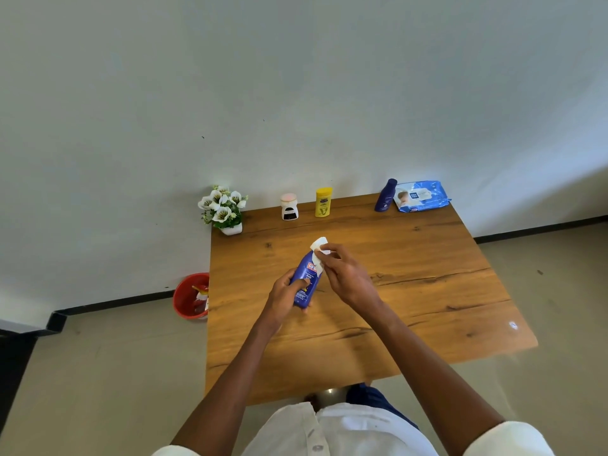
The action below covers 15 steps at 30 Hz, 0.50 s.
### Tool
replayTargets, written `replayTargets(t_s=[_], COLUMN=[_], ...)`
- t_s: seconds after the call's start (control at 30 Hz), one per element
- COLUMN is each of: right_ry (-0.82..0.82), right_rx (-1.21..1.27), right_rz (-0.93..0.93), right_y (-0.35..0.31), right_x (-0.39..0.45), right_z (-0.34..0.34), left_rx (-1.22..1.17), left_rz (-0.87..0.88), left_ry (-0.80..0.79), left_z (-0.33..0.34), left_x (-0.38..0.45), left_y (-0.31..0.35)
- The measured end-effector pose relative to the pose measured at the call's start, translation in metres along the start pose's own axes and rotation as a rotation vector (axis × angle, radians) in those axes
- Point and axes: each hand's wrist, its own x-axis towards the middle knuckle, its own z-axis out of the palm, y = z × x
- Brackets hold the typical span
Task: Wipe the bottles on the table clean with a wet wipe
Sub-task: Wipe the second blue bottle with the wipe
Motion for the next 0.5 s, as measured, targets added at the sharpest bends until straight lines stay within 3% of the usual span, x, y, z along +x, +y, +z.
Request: replayTargets(t_s=[0.33,0.5], right_ry=[0.047,0.123], right_rx=[-0.200,-0.147], right_rz=[-0.158,-0.148], right_y=[-0.002,0.007], right_x=[0.013,0.013], right_z=[-0.003,0.004], left_rx=[0.000,-0.047], left_rz=[0.061,0.056], left_ry=[0.000,0.011], left_z=[0.004,0.009], left_x=[0.005,0.009], left_y=[0.006,0.004])
